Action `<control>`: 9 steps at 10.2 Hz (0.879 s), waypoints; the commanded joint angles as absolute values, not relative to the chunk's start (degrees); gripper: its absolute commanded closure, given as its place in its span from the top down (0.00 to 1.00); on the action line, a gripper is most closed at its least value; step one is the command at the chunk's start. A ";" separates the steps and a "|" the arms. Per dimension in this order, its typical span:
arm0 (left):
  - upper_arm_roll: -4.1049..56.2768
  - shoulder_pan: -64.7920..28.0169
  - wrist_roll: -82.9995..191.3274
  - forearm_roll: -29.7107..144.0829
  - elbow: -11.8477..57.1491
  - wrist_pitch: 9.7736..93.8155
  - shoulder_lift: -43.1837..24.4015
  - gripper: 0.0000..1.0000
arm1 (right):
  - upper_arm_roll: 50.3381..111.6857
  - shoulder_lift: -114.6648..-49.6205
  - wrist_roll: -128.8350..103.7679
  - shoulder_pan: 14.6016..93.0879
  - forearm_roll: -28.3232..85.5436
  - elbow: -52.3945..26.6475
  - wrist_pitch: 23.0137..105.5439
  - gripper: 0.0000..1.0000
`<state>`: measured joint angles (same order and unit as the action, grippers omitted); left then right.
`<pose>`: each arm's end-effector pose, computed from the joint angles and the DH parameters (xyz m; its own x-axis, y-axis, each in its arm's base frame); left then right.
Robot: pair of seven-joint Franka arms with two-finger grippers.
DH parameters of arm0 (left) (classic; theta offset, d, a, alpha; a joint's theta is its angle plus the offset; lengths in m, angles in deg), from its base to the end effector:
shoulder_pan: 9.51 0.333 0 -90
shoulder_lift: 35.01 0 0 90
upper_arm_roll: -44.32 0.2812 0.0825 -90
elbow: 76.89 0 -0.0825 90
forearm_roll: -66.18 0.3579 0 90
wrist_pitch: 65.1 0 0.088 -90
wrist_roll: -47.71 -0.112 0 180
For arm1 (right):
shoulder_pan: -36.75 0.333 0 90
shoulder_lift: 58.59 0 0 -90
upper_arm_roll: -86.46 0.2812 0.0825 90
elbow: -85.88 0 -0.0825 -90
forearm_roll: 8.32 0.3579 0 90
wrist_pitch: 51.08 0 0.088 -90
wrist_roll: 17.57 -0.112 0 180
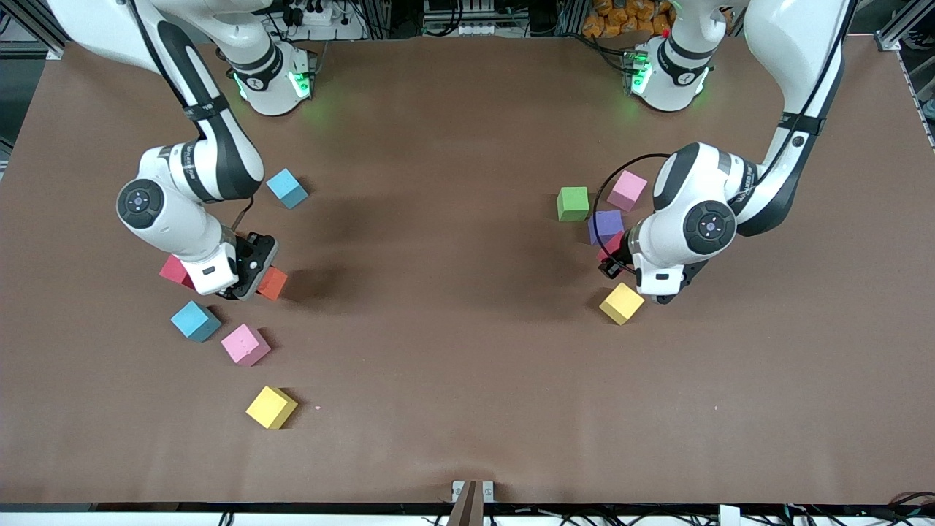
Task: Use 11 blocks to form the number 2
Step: 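Carry the pink cube with the left gripper to the table center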
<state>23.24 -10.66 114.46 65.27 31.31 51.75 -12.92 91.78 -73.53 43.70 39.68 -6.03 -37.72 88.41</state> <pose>0.5294 -0.2101 0.2787 0.6720 0.7078 -0.2178 0.6979 -0.7037 -0.1334 0.5353 0.0779 0.2599 0.3808 0.9232 0.0521 0.9246 -0.3808 -0.0097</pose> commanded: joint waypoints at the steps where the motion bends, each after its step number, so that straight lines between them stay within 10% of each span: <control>1: 23.05 -10.22 116.44 63.98 32.63 52.58 -14.01 0.00 | 92.17 -72.13 42.30 40.44 -4.63 -38.83 87.79 0.35; 9: 22.97 -10.74 121.96 63.89 32.63 53.46 -13.39 0.00 | 91.82 -70.90 42.81 38.86 -4.63 -38.22 85.33 0.34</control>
